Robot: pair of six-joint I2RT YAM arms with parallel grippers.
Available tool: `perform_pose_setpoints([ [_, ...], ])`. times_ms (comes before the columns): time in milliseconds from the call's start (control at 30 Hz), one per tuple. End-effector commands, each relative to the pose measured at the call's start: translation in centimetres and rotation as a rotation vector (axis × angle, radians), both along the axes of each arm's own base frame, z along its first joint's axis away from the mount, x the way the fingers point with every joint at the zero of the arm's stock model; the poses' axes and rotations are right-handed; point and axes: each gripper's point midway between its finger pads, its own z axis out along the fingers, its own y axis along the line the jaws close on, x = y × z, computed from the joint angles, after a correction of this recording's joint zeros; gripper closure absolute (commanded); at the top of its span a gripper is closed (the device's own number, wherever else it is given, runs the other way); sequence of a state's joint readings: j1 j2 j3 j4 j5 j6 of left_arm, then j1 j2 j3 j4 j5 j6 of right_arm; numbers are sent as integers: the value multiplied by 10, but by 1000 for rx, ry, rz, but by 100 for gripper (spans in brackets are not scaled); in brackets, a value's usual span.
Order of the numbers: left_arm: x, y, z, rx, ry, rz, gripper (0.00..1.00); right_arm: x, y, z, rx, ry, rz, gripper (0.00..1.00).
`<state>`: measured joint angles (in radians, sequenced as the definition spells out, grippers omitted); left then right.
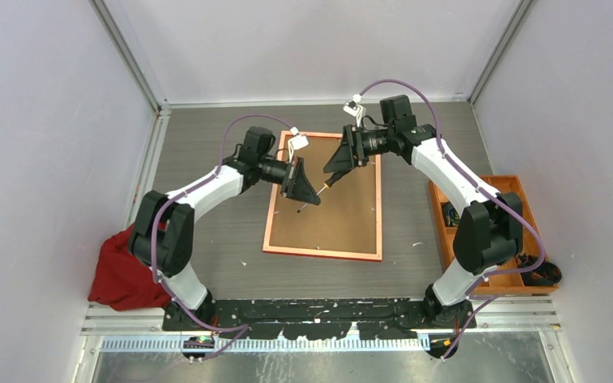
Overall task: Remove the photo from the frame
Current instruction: Adjust the screwdriver.
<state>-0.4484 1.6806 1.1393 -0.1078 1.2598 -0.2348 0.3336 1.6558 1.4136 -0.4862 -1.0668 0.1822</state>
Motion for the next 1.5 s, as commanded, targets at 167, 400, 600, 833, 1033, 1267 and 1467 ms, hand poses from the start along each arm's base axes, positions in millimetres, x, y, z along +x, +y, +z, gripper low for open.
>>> perform_pose_setpoints([
  [167, 29, 2, 9, -31, -78, 73, 100, -33, 3, 13, 14, -1, 122, 30],
  [400, 34, 3, 4, -16, -77, 99, 100, -37, 3, 15, 23, 7, 145, 36],
  [600, 37, 3, -2, -5, -70, 112, 100, -44, 3, 20, 47, 15, 174, 53],
  [833, 43, 4, -7, 4, -53, 134, 100, -43, 2, 18, 36, 15, 171, 62],
  [1033, 44, 5, -7, 6, -54, 142, 100, -41, 2, 15, 22, 23, 159, 99],
  [1267, 56, 12, -5, 11, -44, 178, 65, -24, 3, 9, -32, 30, 75, 99],
  [1467, 90, 48, 7, 52, -99, 343, 32, -3, -1, -9, -139, 64, -19, 99],
])
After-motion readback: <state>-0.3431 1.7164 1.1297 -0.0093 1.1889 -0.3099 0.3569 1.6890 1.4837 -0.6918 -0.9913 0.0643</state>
